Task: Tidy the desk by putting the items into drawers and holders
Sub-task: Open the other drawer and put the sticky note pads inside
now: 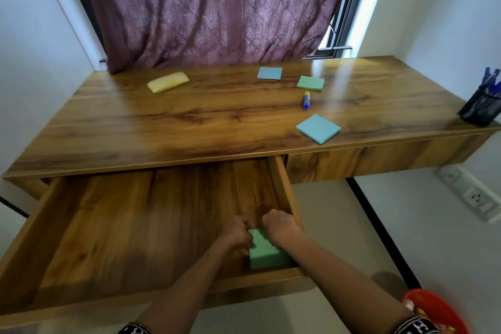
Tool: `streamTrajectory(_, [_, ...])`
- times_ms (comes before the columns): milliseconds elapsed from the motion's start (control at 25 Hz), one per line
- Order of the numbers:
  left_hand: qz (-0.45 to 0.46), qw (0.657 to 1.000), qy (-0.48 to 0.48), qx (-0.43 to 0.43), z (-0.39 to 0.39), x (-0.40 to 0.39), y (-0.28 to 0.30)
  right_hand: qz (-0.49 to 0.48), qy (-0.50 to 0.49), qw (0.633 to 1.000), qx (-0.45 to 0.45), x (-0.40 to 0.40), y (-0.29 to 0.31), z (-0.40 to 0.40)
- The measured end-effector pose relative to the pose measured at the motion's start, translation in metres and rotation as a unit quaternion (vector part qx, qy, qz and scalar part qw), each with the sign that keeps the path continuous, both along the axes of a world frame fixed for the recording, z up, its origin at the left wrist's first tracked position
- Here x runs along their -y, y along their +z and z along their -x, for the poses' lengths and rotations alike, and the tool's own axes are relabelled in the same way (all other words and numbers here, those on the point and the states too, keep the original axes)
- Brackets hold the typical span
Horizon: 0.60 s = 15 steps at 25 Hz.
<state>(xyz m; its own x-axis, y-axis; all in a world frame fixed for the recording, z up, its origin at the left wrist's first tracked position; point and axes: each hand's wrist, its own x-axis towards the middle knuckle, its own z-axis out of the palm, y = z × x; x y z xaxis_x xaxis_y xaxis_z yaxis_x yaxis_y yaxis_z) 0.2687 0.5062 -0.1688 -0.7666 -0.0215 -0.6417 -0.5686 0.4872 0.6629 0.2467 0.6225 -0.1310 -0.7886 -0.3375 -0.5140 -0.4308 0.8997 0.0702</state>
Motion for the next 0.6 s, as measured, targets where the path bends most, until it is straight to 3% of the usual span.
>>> streamTrajectory(160, [0.155, 0.983, -0.090, -0.043, 0.008, -0.005, -0.008, 0.020, -0.018, 0.999, 0.018, 0.000, 0.000, 0.006])
streamTrajectory(280, [0.221, 0.965, -0.138, -0.028, 0.022, -0.011, 0.018, 0.144, -0.079, 0.985, 0.054, -0.008, 0.023, 0.027])
streamTrajectory(440, [0.128, 0.984, -0.097, -0.078, 0.064, -0.016, 0.080, 0.295, -0.134, 0.946, -0.013, -0.047, 0.069, 0.082])
streamTrajectory(600, [0.079, 0.967, -0.010, -0.244, 0.097, -0.044, 0.119, 0.391, -0.258, 0.872, -0.144, -0.096, 0.084, 0.140])
